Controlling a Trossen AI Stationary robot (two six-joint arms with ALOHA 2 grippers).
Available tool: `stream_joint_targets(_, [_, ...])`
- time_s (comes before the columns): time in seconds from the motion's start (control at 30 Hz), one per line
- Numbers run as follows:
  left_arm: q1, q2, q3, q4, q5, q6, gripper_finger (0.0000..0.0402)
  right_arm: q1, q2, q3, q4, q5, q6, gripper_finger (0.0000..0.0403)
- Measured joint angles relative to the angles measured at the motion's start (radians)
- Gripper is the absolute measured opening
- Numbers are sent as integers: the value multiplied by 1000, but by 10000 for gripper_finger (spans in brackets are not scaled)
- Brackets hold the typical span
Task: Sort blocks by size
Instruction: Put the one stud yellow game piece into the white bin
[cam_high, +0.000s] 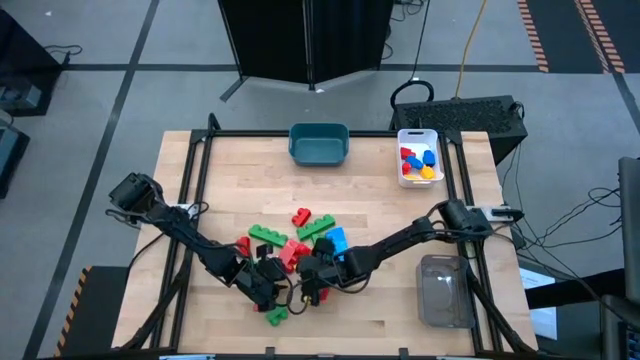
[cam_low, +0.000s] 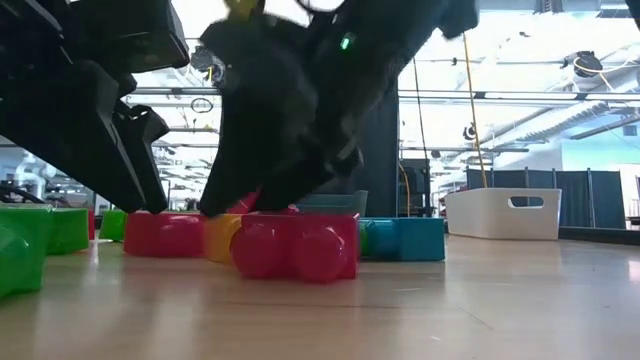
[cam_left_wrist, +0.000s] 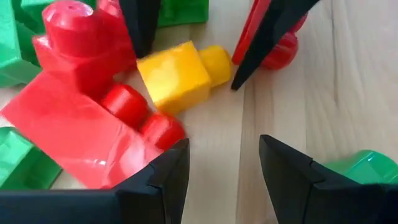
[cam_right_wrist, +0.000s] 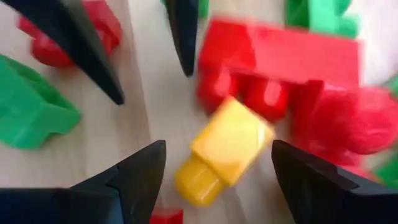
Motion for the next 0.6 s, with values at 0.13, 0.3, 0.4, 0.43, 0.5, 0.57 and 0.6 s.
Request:
stream_joint_targets(0.13, [0, 0, 0, -6, -1, 0, 175, -4, 28, 0, 5, 10, 26, 281])
stream_joint_targets(0.3, [0, 0, 0, -6, -1, -1, 175, -2, 30, 0, -22, 57, 39, 268])
stream_joint_targets(0.4, [0, 0, 0, -6, -1, -1, 175, -3, 30, 0, -31, 59, 30, 239])
stream_joint_targets(0.43, [0, 0, 0, -6, -1, -1, 175, -3, 30, 0, -30, 59, 24, 227])
stream_joint_targets(0.5, [0, 0, 0, -6, -1, -1, 175, -3, 30, 0, -27, 59, 10, 199])
stream_joint_targets(0.57, [0, 0, 0, -6, -1, -1, 175, -3, 30, 0, -26, 58, -12, 169])
stream_joint_targets(0.6, [0, 0, 0, -6, -1, -2, 175, -3, 30, 0, -25, 56, -24, 155])
